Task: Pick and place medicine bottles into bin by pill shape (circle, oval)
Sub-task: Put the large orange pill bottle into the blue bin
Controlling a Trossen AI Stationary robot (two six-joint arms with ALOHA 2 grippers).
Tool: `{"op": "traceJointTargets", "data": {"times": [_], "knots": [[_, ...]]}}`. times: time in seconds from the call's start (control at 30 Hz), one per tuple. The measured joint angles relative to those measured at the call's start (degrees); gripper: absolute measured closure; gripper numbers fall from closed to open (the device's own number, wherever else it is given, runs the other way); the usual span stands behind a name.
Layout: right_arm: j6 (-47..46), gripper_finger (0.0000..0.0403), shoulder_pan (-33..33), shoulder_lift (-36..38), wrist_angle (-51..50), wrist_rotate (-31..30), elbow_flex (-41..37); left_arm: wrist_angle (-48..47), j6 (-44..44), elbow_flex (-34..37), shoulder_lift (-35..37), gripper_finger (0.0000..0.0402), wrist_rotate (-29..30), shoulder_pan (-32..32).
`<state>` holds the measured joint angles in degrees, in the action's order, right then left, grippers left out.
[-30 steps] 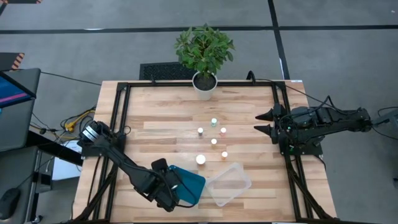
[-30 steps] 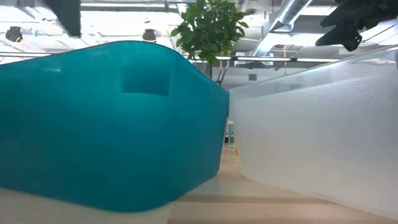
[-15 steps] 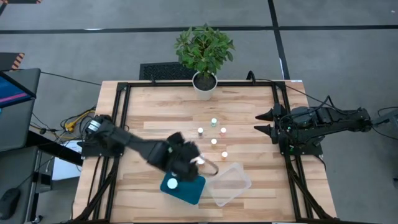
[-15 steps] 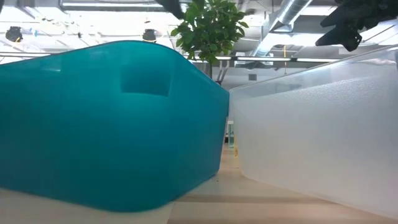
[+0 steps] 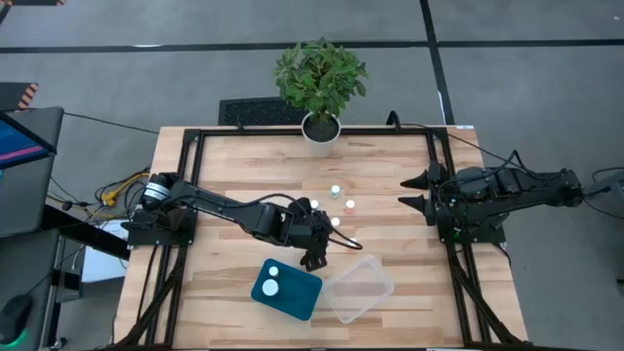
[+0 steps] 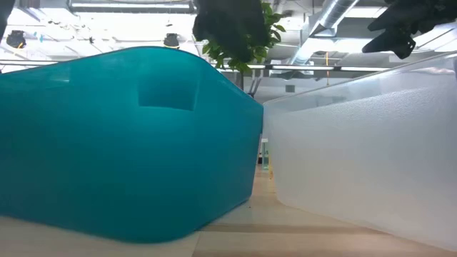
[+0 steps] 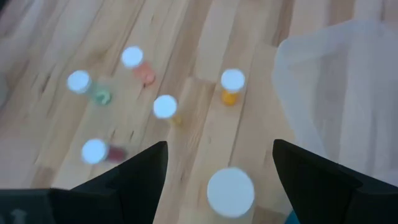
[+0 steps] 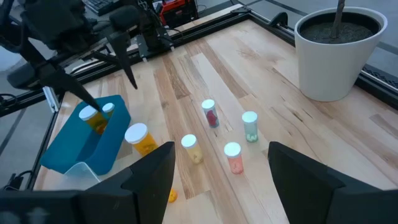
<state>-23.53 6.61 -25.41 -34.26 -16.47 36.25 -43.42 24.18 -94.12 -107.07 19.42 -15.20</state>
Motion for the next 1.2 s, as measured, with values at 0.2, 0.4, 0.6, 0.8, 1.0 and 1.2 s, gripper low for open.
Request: {"op": "traceJointTargets", "data": {"times": [0.2,0.4,0.6,0.8,1.0,1.2], "knots": [[0.0,0.0132,0.0,0.0,0.0,0.0,0.0,3.7,-0.9,1.7,0.0,0.0117,-0.5,0.0],[0.0,0.0132,0.0,0.0,0.0,-0.1,0.0,4.7,-1.0,1.7,0.1,0.0117,-0.1,0.0],[0.0,0.0132,0.0,0.0,0.0,-0.2,0.0,5.9,-1.0,1.7,0.1,0.0117,-0.2,0.0],[0.0,0.0132,0.0,0.0,0.0,-0.2,0.0,5.7,-1.0,1.7,0.1,0.0117,1.4,0.0],[0.0,0.0132,0.0,0.0,0.0,-0.2,0.0,4.9,-1.0,1.7,0.1,0.0118,2.0,0.2],[0.0,0.0132,0.0,0.0,0.1,-0.2,0.0,6.0,-2.1,3.0,0.2,0.0118,1.5,0.9]]}}
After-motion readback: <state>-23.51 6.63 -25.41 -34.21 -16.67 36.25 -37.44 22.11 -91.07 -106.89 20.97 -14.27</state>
